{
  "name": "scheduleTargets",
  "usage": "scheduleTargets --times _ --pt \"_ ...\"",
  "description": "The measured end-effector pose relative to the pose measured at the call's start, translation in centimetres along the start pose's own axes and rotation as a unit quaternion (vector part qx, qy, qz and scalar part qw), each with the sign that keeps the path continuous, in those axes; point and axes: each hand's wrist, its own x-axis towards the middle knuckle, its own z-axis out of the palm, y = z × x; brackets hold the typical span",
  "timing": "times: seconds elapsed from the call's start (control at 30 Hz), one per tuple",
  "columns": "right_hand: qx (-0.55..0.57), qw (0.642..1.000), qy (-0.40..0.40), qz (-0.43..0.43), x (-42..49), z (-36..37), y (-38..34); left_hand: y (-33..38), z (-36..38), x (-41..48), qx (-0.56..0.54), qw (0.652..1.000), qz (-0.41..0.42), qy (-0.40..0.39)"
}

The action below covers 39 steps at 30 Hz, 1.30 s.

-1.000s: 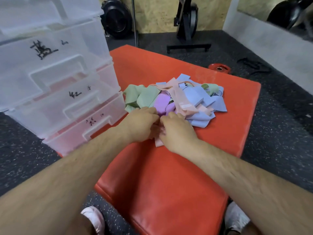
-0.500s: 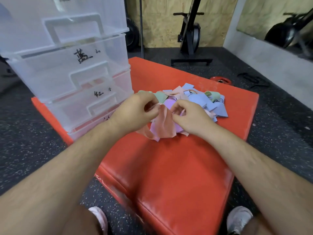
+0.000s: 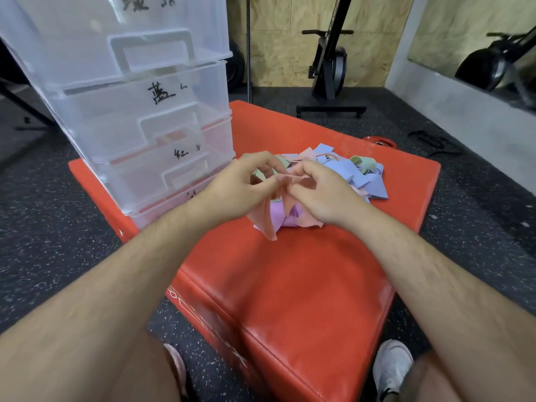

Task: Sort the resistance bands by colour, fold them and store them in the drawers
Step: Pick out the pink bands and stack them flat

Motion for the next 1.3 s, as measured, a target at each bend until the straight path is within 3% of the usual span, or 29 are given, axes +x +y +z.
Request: scheduleTargets --times 0.1,0.27,0.4,0.57,0.73,0.87,0.97,1.13,1.3 --pt "-0.017 1.000 0.007 -0.006 0.1 -0.6 0.0 -0.3 0.0 -0.1 -0.044 0.997 -0.047 -0.035" --pt "-0.054 0.997 -0.058 -0.011 -0.5 -1.9 -0.3 0.0 0.4 -0.6 -0.111 0.969 -0.160 -0.153" --pt "-0.058 0.994 -0.096 -0.009 -1.3 -2.6 -0.1 -0.3 0.4 -1.1 -0.051 0.951 -0.195 -0.234" --pt "-0.082 0.987 -0.134 0.025 -2.2 -4.0 0.2 -0.8 -0.4 -1.5 -0.070 0.941 -0.208 -0.257" --pt "-0.152 0.950 -0.246 0.115 -2.7 -4.2 0.9 -1.8 0.0 -1.6 -0.105 0.949 -0.186 -0.232" --pt "-0.069 0.974 -0.204 0.074 -2.1 -1.6 0.9 -1.4 1.0 -1.7 -0.051 0.956 -0.141 -0.251" --pt "0.007 0.972 -0.227 0.062 -1.8 0.1 0.8 -1.3 1.0 -1.9 -0.042 0.955 -0.138 -0.259" --pt "-0.055 0.962 -0.260 0.063 -1.8 0.1 1.0 -2.2 -0.5 -2.5 -0.054 0.957 -0.172 -0.226" --pt "-0.149 0.970 -0.193 0.020 -2.3 -0.7 1.2 -3.0 -1.5 -3.6 0.050 0.953 -0.183 -0.238"
